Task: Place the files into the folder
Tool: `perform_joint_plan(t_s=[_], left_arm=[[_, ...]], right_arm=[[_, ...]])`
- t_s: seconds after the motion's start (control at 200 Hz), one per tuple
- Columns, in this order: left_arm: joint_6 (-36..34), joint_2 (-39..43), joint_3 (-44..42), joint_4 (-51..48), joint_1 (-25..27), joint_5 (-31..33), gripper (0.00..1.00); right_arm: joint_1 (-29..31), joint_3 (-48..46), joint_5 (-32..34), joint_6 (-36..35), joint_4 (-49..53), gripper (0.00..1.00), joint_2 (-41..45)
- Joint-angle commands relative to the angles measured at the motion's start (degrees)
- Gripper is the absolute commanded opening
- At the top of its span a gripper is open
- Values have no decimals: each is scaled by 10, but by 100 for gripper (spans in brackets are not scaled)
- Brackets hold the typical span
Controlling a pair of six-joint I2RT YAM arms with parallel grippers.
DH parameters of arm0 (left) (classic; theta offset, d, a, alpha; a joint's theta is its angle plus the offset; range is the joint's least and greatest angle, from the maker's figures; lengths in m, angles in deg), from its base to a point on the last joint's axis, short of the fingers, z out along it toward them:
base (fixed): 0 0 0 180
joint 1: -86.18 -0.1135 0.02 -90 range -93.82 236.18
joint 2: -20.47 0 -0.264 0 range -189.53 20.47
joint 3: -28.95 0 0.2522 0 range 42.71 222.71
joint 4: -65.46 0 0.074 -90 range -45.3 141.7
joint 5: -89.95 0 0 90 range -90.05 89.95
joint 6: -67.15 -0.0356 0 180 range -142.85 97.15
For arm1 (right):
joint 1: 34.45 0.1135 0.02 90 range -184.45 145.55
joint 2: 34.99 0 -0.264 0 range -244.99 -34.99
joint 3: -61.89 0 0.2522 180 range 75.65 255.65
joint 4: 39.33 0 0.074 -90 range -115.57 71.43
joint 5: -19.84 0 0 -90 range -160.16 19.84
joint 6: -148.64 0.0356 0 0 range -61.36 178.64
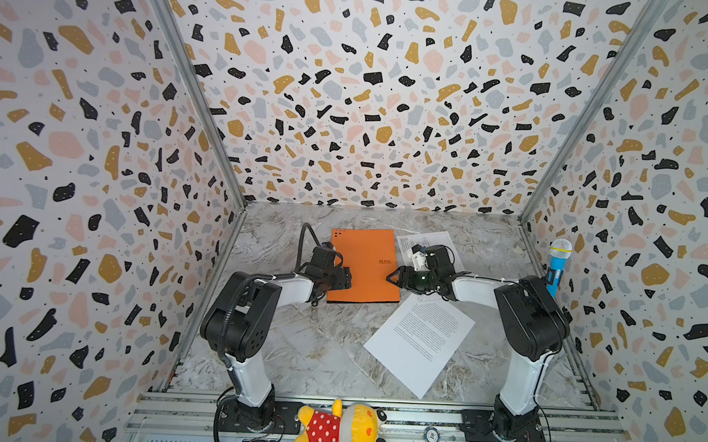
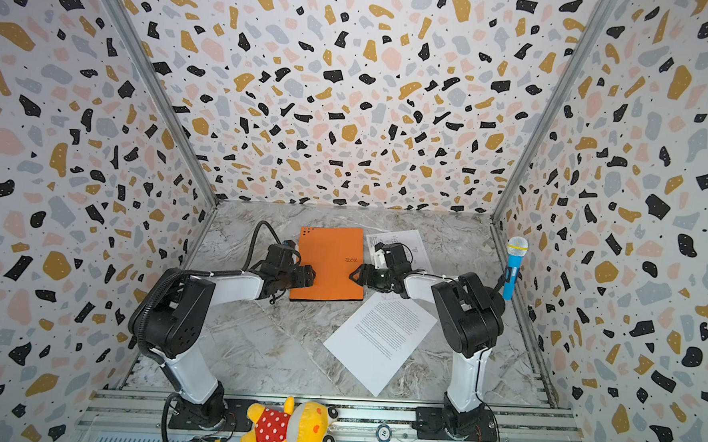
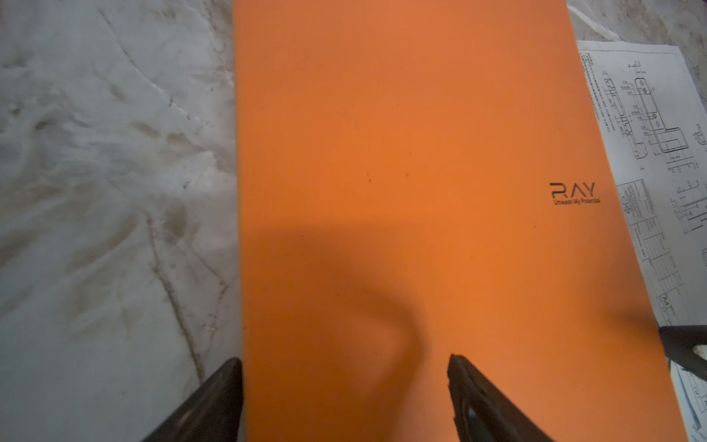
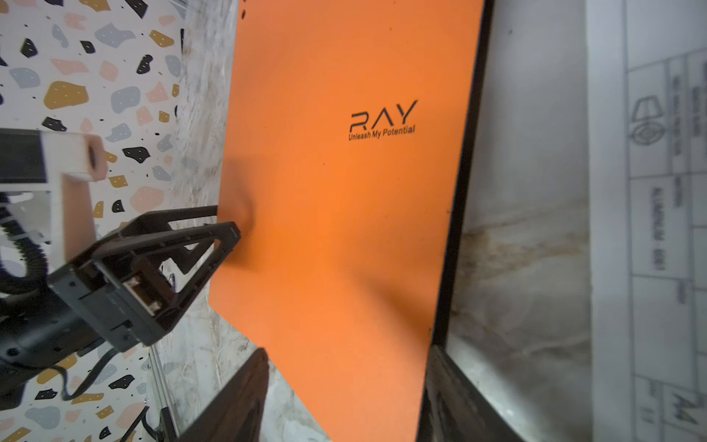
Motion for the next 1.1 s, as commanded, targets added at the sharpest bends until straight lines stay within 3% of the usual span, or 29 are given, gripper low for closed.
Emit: perform_joint_plan(t_s=[0.0,0.646,0.886,1.096], left_arm=[[7,-8,8,29,13,-29,82],[38,18,-34,192,14,-111,83],[35,22,-39,178,12,-82,84],[30,60,-29,131,8,-48,88]], right_arm=[[5,2,-35,9,-14,66,36],[6,-10,-100,95,-78,56,82],[15,-4,-63,85,-57,53,102],[40,40,-43,62,-19,61,105]])
